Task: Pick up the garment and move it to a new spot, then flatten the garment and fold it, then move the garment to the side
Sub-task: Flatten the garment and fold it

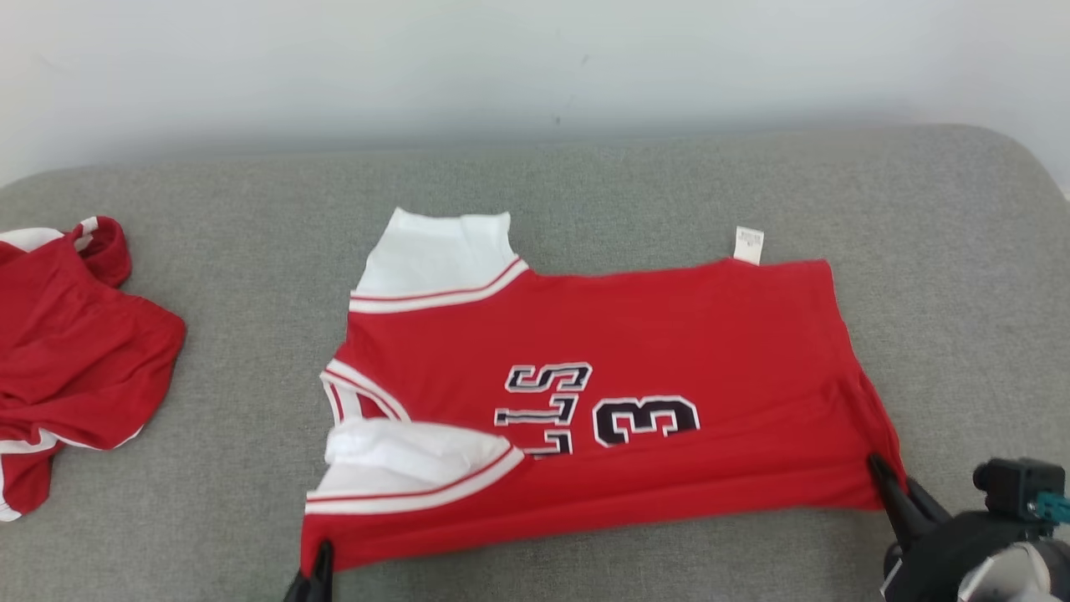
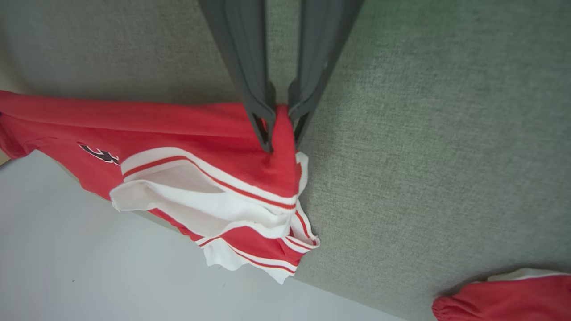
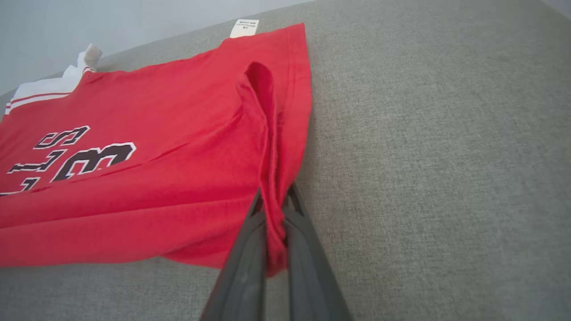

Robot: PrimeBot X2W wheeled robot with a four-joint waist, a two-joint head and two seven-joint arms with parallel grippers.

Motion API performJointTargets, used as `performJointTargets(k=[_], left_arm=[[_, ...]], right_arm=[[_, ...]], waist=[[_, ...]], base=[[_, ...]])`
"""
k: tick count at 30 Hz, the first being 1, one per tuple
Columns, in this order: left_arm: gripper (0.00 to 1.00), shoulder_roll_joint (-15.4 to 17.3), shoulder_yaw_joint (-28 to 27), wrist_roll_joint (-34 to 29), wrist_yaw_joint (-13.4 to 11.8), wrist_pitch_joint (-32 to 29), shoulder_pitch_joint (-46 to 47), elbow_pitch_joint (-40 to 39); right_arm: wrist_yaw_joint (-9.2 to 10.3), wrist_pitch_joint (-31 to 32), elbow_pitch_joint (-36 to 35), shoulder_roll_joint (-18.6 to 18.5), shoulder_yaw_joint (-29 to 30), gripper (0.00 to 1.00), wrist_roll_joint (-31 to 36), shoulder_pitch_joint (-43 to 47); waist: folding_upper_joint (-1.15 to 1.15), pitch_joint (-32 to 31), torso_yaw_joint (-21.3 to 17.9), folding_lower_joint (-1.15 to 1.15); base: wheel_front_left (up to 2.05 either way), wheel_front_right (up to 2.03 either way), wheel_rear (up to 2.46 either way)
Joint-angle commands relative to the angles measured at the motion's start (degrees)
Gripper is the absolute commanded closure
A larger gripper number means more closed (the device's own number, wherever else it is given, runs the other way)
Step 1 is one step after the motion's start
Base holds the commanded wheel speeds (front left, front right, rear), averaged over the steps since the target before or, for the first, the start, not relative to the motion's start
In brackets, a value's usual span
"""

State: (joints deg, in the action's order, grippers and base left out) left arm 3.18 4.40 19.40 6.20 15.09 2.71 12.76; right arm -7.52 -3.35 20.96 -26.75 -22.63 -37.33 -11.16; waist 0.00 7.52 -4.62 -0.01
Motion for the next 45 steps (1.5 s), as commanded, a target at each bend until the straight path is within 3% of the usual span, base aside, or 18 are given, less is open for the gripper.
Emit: performJointTargets(k=[1, 13, 14, 15, 16, 17, 18, 25, 36, 45], left_arm=[[1.00, 0.14, 0.11, 0.79, -0.74, 0.08, -2.45, -1.16], [1.00, 0.04, 1.80, -0.15, -1.43, 0.13, -4.36, -0.23], [1.00, 0.02, 1.86, -0.15, -1.53, 0.13, -4.29, 0.07], [1.00, 0.07, 1.94, -0.26, -1.70, 0.13, -4.17, 0.43], [0.58, 0.18, 1.96, -0.50, -1.82, 0.13, -3.82, 0.45], [0.08, 0.18, 1.82, -0.69, -1.78, 0.14, -3.29, 0.01], [0.00, 0.16, 1.69, -0.88, -1.94, 0.13, -2.98, -0.35], [0.00, 0.25, -0.40, -2.29, -2.72, 0.13, -2.38, -3.80], [0.00, -0.03, -4.16, -10.61, -6.29, 0.13, -3.07, -15.50], [0.00, -0.20, -5.45, -12.21, -8.68, 0.13, -4.52, -19.53]], right_arm=[[0.06, 2.17, -1.86, -1.13, 1.01, 1.00, -0.87, 2.80], [0.05, 9.65, -10.70, -0.07, 6.13, 1.00, 0.41, 11.65], [0.05, 9.77, -10.84, 0.17, 6.51, 0.75, 1.12, 11.79], [0.05, 9.97, -11.07, 0.47, 6.74, 0.41, 1.73, 11.83], [0.05, 9.85, -11.45, 1.28, 7.33, 0.00, 1.86, 11.69], [0.05, 9.56, -11.84, 1.72, 7.91, 0.00, 2.52, 11.47], [0.05, 9.51, -12.08, 1.89, 8.47, 0.00, 3.44, 11.29], [0.05, 8.16, -15.61, 3.73, 11.17, 0.00, 9.56, 9.69], [0.05, -2.68, -19.67, 6.52, 11.74, 0.00, 17.22, 8.59], [0.05, -9.03, -19.03, 11.13, 13.85, 0.00, 22.16, 11.23]], waist=[[0.00, -0.76, 0.05, 0.01], [0.00, -0.97, 0.40, 0.01], [0.00, -0.92, 0.41, 0.01], [0.00, -0.86, 0.43, 0.01], [0.00, -0.80, 0.47, 0.01], [0.00, -0.75, 0.57, 0.01], [0.00, -0.72, 0.71, 0.01], [0.00, -0.91, 1.49, 0.01], [0.00, -1.52, 2.47, 0.01], [0.00, -2.67, 2.94, 0.01]], base=[[0.00, 0.00, 0.00], [0.00, 0.00, 0.00], [0.00, 0.00, 0.00], [0.00, 0.00, 0.00], [0.00, 0.00, 0.00], [0.00, 0.00, 0.00], [0.00, 0.00, 0.00], [0.00, 0.00, 0.00], [0.00, 0.00, 0.00], [0.00, 0.00, 0.00]])
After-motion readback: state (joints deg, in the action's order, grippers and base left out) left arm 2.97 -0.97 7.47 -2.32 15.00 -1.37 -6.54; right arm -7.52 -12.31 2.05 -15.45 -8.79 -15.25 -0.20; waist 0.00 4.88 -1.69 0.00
